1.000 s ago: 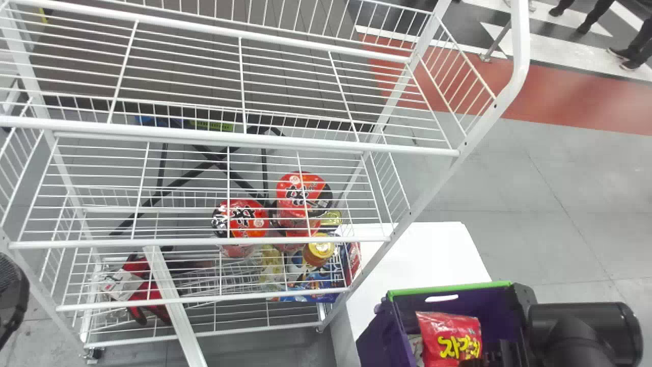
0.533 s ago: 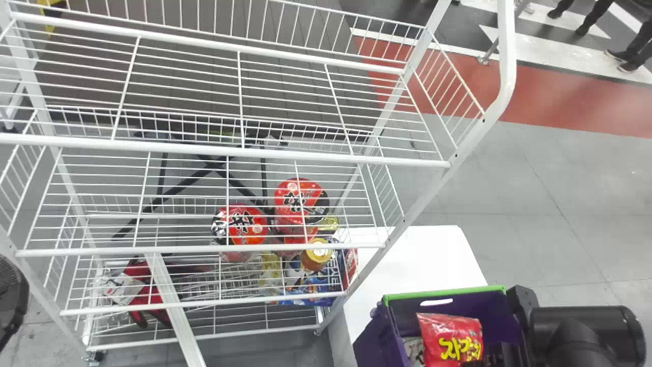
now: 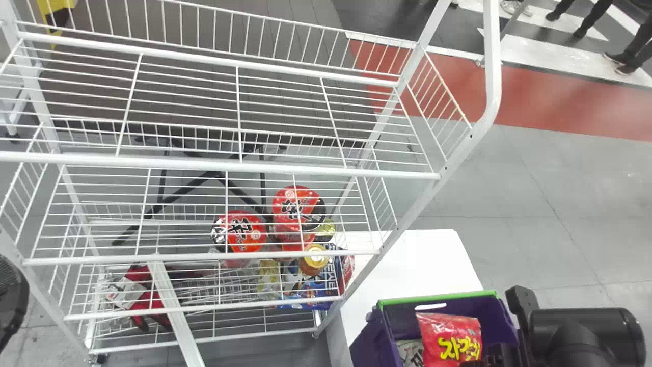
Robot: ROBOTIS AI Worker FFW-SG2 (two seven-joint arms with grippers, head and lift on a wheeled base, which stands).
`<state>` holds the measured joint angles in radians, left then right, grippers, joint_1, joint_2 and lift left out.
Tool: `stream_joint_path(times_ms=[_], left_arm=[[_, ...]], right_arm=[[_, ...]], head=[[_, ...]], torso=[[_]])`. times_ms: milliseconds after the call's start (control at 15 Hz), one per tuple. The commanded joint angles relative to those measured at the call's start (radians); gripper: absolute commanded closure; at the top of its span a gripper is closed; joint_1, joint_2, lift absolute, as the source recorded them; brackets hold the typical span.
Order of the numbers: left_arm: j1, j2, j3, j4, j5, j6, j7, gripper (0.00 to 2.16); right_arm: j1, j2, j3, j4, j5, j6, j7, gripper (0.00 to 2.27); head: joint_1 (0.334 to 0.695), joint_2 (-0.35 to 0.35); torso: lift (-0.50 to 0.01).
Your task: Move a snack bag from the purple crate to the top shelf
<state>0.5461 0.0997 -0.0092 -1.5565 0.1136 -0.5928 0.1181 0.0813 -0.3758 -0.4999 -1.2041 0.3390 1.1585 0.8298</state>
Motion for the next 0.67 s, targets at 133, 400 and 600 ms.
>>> stream_joint_path(times_ms=[133, 400, 600], left_arm=[[0.000, 0.000, 0.000, 0.001, 0.001, -0.003, 0.000, 0.08], [0.000, 0.002, 0.002, 0.001, 0.001, -0.003, 0.000, 0.08], [0.000, 0.002, 0.002, 0.001, 0.001, -0.003, 0.000, 0.08]], right_arm=[[0.002, 0.000, 0.001, 0.000, 0.000, 0.001, 0.002, 2.07], [0.002, 0.002, 0.003, 0.000, 0.000, -0.003, 0.005, 2.07], [0.003, 0.003, 0.004, 0.000, 0.000, -0.009, 0.005, 2.07]], head=[[0.695, -0.350], [0.695, -0.350], [0.695, -0.350]], torso=[[-0.129], [-0.114], [-0.102]])
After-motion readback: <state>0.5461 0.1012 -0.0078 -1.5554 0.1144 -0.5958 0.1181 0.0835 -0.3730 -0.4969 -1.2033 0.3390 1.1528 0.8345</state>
